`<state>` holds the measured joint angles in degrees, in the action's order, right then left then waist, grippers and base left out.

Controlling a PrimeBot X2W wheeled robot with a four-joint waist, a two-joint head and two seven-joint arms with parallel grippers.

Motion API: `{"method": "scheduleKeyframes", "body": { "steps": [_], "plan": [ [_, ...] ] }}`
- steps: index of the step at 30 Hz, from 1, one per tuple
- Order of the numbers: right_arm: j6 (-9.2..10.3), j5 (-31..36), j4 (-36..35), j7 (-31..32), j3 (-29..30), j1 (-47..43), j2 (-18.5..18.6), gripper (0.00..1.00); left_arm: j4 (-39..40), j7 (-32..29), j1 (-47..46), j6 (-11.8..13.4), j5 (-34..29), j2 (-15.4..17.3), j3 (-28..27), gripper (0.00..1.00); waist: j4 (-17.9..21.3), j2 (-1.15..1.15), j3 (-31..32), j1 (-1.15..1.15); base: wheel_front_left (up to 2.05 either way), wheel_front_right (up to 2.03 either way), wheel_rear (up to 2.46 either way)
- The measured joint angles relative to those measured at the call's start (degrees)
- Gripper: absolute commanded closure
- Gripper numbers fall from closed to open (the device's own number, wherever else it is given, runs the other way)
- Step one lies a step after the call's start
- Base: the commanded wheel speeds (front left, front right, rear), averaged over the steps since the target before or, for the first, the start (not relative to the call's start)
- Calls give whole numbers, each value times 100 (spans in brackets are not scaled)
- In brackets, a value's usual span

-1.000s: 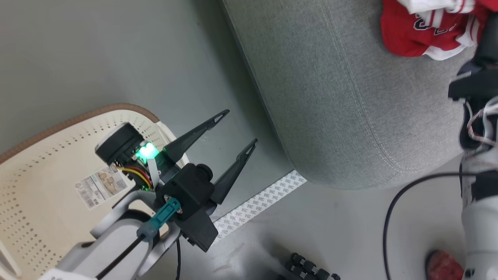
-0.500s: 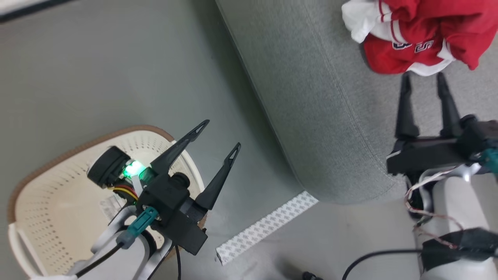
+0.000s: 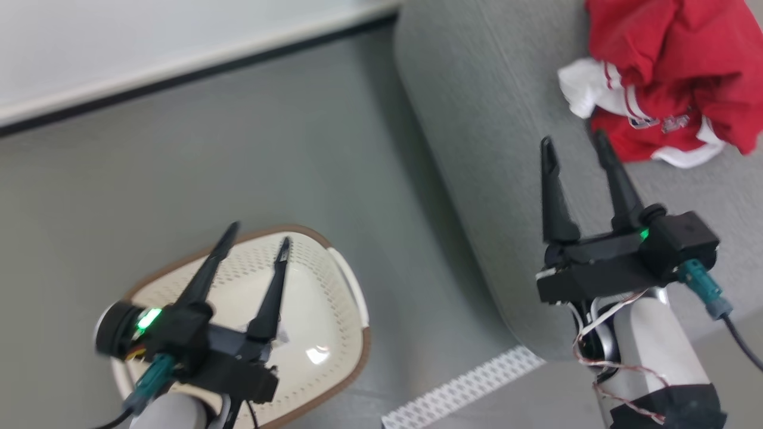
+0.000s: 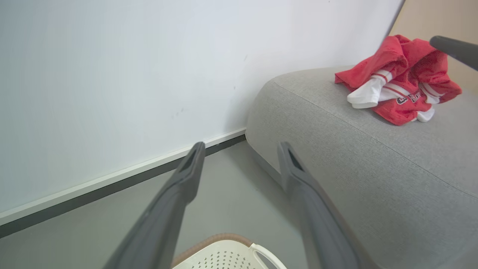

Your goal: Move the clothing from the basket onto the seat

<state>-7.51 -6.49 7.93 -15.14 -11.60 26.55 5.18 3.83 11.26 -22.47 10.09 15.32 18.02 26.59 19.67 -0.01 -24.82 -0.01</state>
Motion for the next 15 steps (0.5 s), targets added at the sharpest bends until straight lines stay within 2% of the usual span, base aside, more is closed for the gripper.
{"method": "scheduleKeyframes", "body": {
  "steps": [8, 15],
  "plan": [
    [0, -88, -193, 0, -553, -399, 294, 0, -113, 331, 714, 412, 408, -174, -666, 0, -523, 0, 626, 0, 0, 0, 0],
    [0, -109, -303, 0, -775, -865, 453, 0, 133, 370, 1419, 460, 593, -398, -1290, 0, -921, 0, 1255, 0, 0, 0, 0]
  ]
}}
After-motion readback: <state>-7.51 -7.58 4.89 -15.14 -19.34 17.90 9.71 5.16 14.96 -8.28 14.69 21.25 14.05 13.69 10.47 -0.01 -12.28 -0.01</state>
